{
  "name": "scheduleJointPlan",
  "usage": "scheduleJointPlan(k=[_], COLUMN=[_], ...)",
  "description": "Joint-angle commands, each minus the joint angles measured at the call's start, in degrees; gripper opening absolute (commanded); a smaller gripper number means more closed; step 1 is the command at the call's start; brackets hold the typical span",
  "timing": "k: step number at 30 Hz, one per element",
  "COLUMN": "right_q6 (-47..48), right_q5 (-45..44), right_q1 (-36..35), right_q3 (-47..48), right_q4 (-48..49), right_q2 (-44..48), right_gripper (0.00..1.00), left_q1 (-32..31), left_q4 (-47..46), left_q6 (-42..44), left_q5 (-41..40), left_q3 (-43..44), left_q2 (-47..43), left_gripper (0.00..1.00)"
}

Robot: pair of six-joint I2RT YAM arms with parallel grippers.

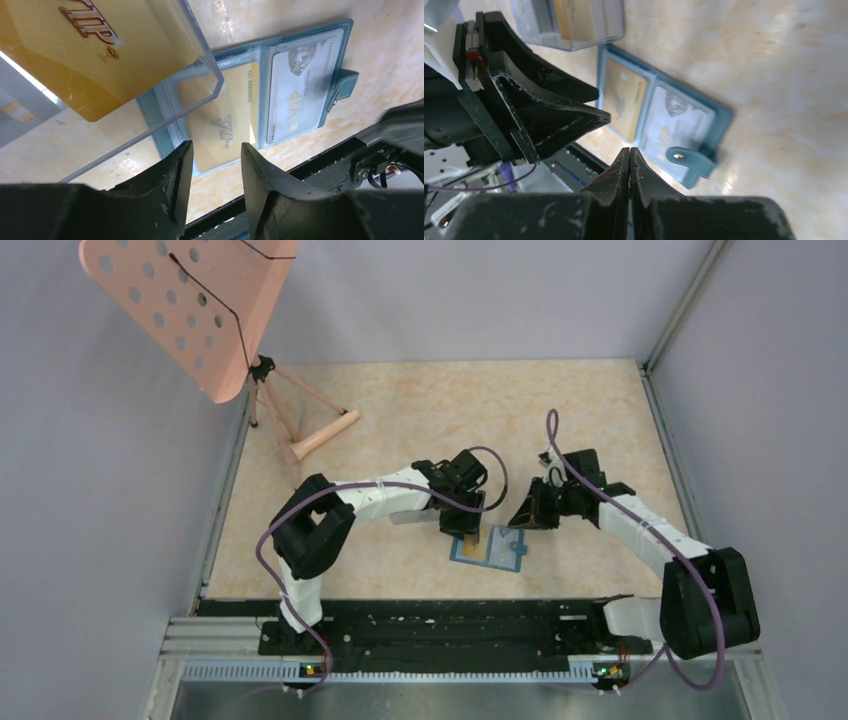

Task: Put the credit cards into the card holder
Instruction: Turn over the card slot in the card holder.

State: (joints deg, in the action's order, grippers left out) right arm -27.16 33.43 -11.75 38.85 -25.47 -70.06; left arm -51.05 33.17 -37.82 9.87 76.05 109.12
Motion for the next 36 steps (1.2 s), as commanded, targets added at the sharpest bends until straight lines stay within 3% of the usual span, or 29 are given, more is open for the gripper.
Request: scheduleJointPlan(k=[1, 6, 11, 16, 25, 36], right_q6=[-5.03, -8.47, -7.57, -6.04, -5.53, -5.64], right_q5=[4.81, 5.87, 3.65, -1.13, -1.87, -1.70], right_q1=[-5.72, -9.31, -10.45, -10.50, -10.95, -11.59], right_q3=[-1.86, -2.57, -1.34, -0.69, -1.58, -1.12], right_q4=[10.00, 17.41, 16.75, 12.84, 12.88, 13.11], right_q2=[-5.54, -12.79, -17.56, -18.31, -19.31, -19.89], right_gripper=[0.00, 0.00, 0.00, 0.00, 0.00, 0.00], left_q1=[0.48, 0.60, 0.60, 0.60, 0.51, 0.51], left_q4=[-2.33, -1.60, -1.09, -2.07, -0.83, -9.37], left_q6=[-0.79, -0.48, -0.05, 0.08, 0.40, -1.74], left_q5=[1.79, 0.78, 0.82, 2.96, 3.47, 11.09], left_q3=[-0.44, -0.56, -0.54, -0.25, 1.11, -0.72], left_q2=[-1.97, -1.13, 0.56, 1.72, 3.25, 0.04], left_gripper=[0.46, 0.51, 0.52, 0.50, 0.52, 0.46])
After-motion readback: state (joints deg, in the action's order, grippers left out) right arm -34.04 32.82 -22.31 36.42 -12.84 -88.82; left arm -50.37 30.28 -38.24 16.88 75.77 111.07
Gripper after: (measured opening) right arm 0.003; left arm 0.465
